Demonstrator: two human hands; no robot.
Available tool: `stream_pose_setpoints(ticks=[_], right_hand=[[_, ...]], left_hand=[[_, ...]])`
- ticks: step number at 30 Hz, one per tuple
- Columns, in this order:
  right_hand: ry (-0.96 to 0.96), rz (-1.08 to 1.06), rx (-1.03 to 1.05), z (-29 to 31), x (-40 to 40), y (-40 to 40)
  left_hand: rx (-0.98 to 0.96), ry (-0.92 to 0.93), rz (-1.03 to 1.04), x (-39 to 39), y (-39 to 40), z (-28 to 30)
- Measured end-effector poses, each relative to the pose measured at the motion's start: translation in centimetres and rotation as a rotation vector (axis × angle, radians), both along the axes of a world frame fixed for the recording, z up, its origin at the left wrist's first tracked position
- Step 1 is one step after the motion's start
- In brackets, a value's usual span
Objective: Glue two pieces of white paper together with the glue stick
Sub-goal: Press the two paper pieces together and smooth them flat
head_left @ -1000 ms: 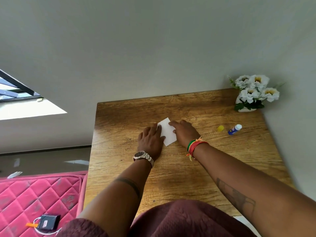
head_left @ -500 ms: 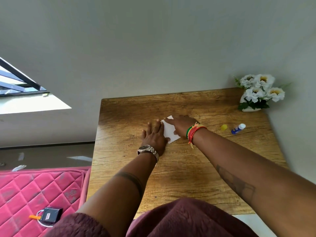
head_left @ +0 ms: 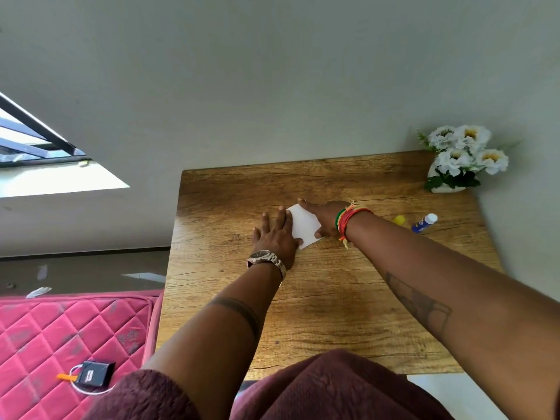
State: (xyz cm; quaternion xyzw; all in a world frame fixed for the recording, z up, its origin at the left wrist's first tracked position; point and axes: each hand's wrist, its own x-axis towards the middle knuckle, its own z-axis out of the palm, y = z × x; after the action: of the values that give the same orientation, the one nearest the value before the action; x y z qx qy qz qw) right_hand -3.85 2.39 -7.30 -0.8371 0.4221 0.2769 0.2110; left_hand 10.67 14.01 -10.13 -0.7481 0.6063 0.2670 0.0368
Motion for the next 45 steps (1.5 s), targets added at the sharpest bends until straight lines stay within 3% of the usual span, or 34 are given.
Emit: stream_pose_setpoints(ticks=[11, 18, 21, 25, 34, 37, 41, 45], right_hand=[[-0.101, -0.190, -0.060, -1.2, -1.6, 2.1], [-0.001, -0.278, -0.126, -0.2, 0.1, 4.1], [-0.163, -0.255, -0.403, -1.3, 0.9, 6.2], [-0.270, -0.321, -0.342, -4.0, -0.1, 7.2], [-0.309, -0.474, -0.376, -4.5, -0.3, 7.6], [-0.378, -0.435, -0.417, -4.5, -2.0, 8.5], [-0.377, -0.217, -0.474, -5.1, -4.0, 11.6], [-0.338, -0.277, -0.466, -5.3, -3.9, 12.8]], left_hand=[[0.032, -0.091, -0.120, 0.3, -1.4, 2.0], [0.053, -0.101, -0.155, -0.1, -1.5, 1.9], [0.063, -0.110, -0.188, 0.3, -1.6, 1.5], [0.090, -0.120, -0.187, 0.6, -1.7, 1.3], [0.134, -0.075, -0.171, 0.5, -1.5, 2.0], [0.140, -0.061, -0.160, 0.4, -1.5, 2.2], [0.135, -0.051, -0.160, 0.3, -1.5, 1.7], [0.145, -0.050, -0.154, 0.3, -1.6, 1.8]])
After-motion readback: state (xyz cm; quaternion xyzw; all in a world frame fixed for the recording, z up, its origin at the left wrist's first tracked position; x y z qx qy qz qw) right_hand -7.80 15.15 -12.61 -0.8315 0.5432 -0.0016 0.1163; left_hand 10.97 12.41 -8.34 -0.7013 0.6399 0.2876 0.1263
